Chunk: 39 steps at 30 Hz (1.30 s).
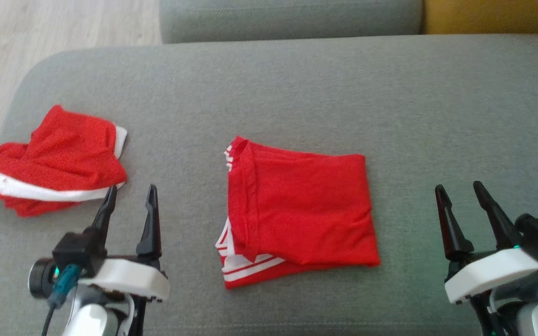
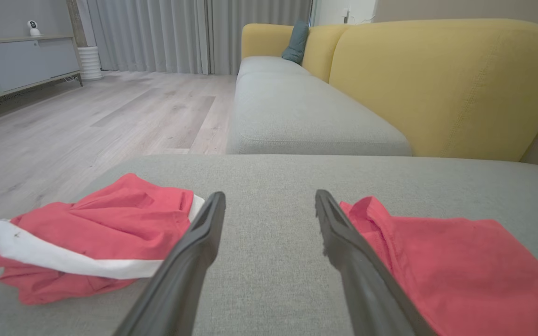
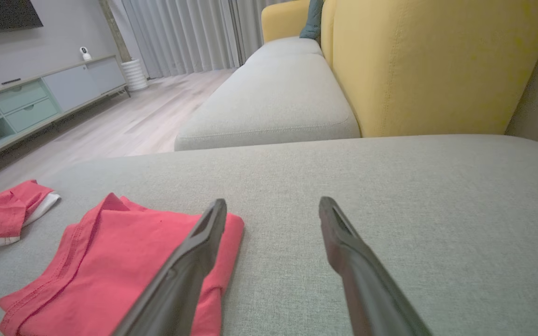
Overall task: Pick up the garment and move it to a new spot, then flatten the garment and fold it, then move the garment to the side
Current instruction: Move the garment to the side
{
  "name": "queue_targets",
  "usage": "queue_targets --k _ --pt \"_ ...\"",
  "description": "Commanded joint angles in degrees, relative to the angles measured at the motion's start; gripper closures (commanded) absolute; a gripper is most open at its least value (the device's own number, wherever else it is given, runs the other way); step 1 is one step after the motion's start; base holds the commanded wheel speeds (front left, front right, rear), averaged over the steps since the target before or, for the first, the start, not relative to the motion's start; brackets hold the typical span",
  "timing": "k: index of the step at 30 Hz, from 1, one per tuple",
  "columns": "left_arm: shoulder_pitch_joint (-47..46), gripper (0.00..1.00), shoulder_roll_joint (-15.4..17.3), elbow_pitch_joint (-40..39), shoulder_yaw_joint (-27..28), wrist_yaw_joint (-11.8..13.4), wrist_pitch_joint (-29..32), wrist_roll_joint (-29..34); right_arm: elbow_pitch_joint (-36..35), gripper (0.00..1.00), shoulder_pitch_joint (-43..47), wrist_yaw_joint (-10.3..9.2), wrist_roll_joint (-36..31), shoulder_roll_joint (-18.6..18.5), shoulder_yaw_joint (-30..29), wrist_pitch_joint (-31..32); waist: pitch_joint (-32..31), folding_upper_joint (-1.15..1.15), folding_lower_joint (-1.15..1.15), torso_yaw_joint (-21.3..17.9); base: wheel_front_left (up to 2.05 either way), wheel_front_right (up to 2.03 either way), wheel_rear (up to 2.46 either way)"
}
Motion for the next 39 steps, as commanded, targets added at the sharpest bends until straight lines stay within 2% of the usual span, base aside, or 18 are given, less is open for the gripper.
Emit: queue_targets --k 1,7,14,22,23,24,32,39 --pt "-3.79 0.00 0.59 -2.13 1.78 0.13 -0.71 0.21 -1.67 0.00 -2.87 -0.05 -0.52 -1.04 1.27 0.18 1.41 0.00 0.00 1.49 0.00 0.00 0.00" --pt "-7.49 0.00 -0.47 -1.68 0.93 -0.94 -1.74 0.42 2.71 0.00 -4.73 -0.05 -0.37 -1.38 3.10 0.63 5.35 0.00 0.00 5.18 0.00 0.00 0.00" --pt "-10.69 0.00 -2.01 -0.62 0.53 -1.79 -2.74 0.68 13.28 0.00 -8.49 -0.05 0.15 -0.71 4.47 0.45 8.77 0.00 0.00 8.65 0.00 0.00 0.00" --pt "-11.59 0.00 -2.88 0.35 0.96 -2.38 -3.16 1.12 21.45 0.00 -11.04 -0.05 1.84 0.27 5.97 0.93 9.85 0.00 0.00 9.87 0.00 0.00 0.00" --pt "-11.62 0.00 -3.11 0.49 1.15 -2.46 -3.20 1.27 22.61 0.82 -11.57 -0.05 2.43 0.45 6.48 0.90 9.90 0.00 0.00 9.82 0.00 0.00 0.00" --pt "-11.63 0.00 -3.20 0.53 1.24 -2.52 -3.21 1.35 23.03 1.00 -11.82 -0.05 2.51 0.49 6.67 0.79 9.91 0.00 0.00 9.75 0.00 0.00 0.00" --pt "-11.52 0.00 -3.53 -0.61 2.10 -3.05 -3.25 2.57 22.52 1.00 -13.32 -0.05 2.81 0.01 7.86 -0.86 9.69 0.00 0.00 6.40 0.00 0.00 0.00" --pt "-11.49 0.00 -2.98 -1.65 2.22 -3.66 -3.25 3.68 21.41 1.00 -15.94 -0.05 2.81 -3.69 10.99 -0.71 10.26 0.00 0.00 -1.81 0.00 0.00 0.00"
